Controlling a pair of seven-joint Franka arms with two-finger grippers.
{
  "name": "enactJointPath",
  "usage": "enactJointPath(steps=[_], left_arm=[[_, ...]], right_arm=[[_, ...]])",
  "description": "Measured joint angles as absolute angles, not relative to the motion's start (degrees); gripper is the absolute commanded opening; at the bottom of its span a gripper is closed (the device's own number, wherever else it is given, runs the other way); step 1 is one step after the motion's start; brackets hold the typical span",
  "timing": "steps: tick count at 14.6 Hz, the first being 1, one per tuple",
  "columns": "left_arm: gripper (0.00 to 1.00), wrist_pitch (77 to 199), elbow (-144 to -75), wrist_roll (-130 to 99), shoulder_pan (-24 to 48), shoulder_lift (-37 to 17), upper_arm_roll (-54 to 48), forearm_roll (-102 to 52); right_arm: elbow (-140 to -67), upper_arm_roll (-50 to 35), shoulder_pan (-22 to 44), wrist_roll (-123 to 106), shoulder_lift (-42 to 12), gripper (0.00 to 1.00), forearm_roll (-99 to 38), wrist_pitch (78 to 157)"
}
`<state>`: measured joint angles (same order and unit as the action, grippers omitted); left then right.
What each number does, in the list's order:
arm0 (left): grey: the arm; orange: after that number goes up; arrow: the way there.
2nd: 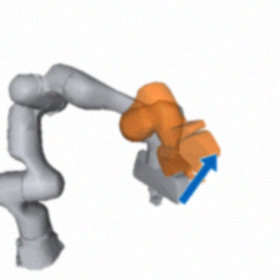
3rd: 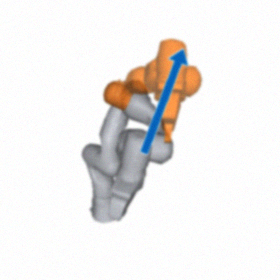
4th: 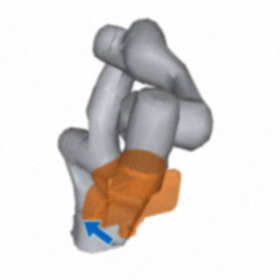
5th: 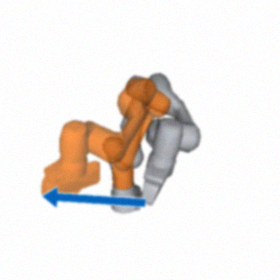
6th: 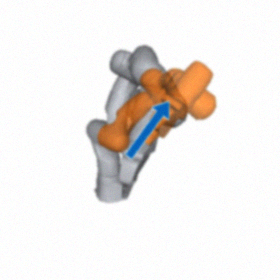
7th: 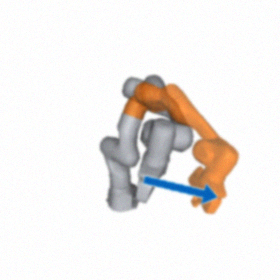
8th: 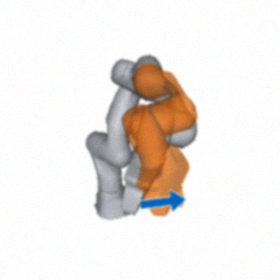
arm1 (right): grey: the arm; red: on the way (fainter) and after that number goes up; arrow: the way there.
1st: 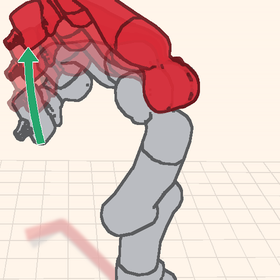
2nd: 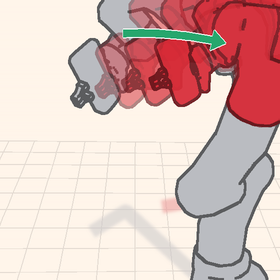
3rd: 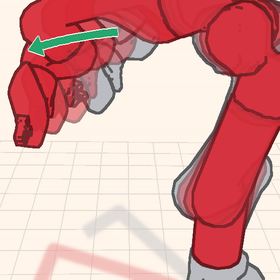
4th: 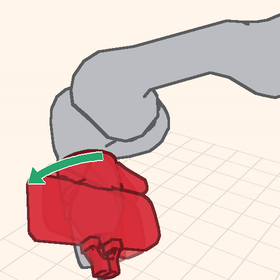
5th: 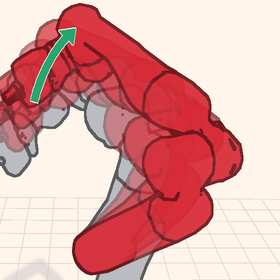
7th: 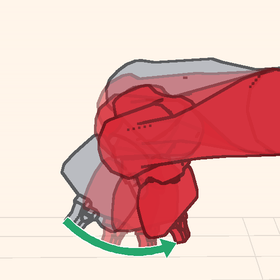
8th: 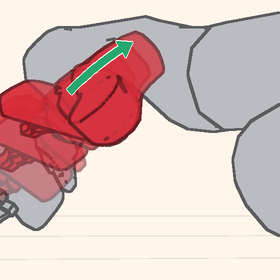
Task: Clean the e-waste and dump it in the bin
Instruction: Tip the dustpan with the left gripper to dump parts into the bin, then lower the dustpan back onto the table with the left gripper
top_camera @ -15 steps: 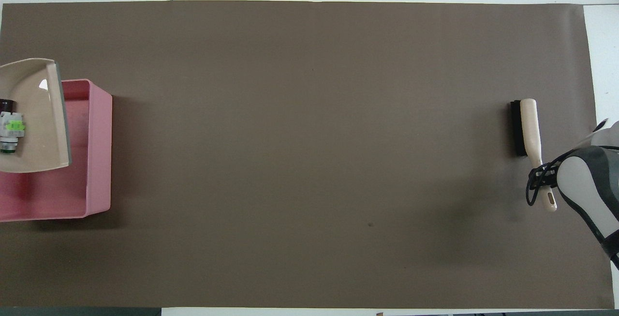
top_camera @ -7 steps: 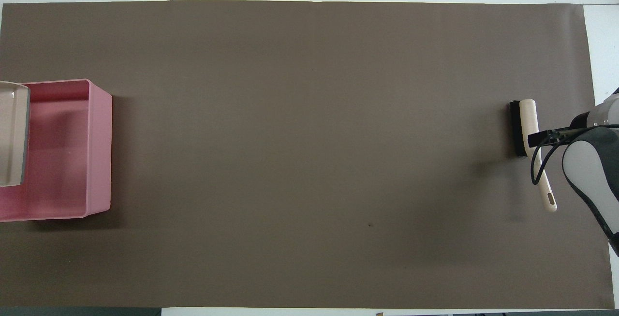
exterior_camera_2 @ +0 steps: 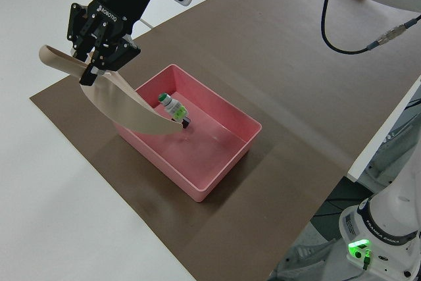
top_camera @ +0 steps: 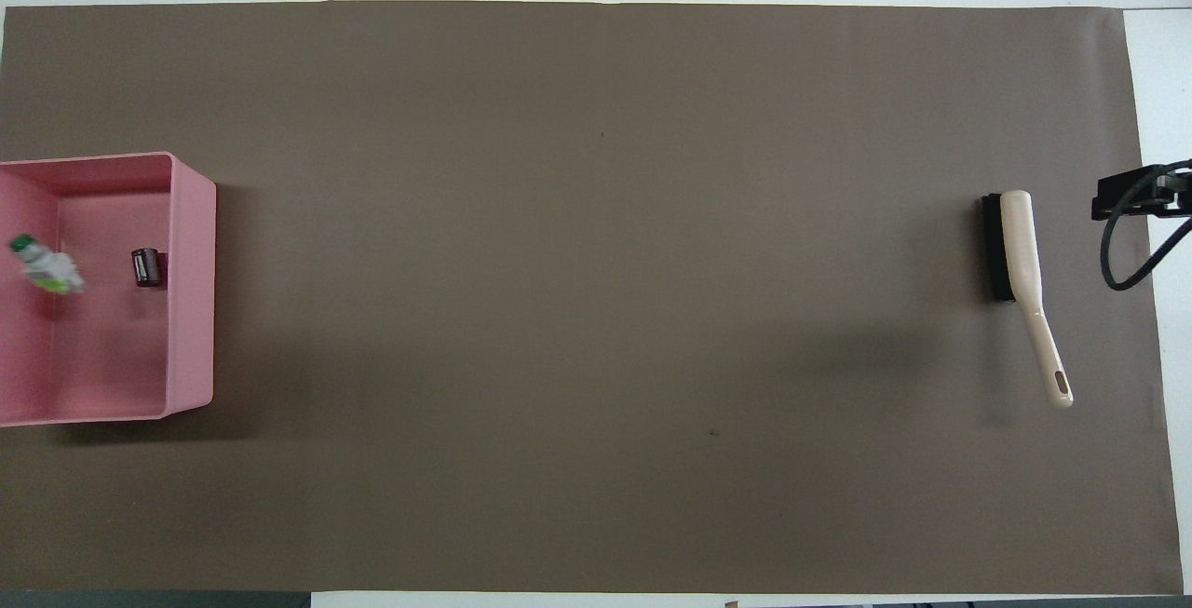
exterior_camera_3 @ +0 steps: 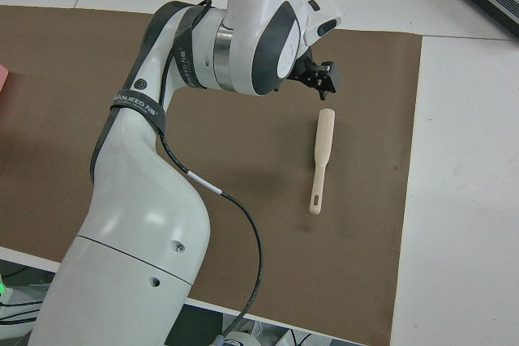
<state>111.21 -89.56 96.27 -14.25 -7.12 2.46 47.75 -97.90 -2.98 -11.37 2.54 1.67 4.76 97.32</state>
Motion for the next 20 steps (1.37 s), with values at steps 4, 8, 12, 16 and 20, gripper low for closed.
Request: enactJointPath(steps=[4,8,12,16,20], left_arm=[[0.00,107.7,-89.6,91.1,-11.5,-4.9,2.4,57.5],[0.00,104.4,-89.6,88.4,-9.3,-4.5,2.4,62.7],[0.00,103.7,-89.6,86.8,-8.1,-4.4,2.3,66.1],[0.00,103.7,-89.7,86.8,-7.8,-4.4,2.1,64.6],[0.00,103.7,-90.0,89.6,-7.1,-4.5,1.4,48.2]], right_arm=[[-88.5,-3.0,-11.1,4.3,1.4,1.00,4.2,85.3],[-88.9,-0.1,-5.0,6.2,0.7,1.00,3.5,83.6],[-90.3,3.0,-0.4,6.7,1.5,1.00,3.5,85.1],[-90.4,3.0,-0.3,6.7,1.6,1.00,3.5,85.4],[-90.5,3.0,-0.2,6.7,1.7,1.00,3.1,85.4]])
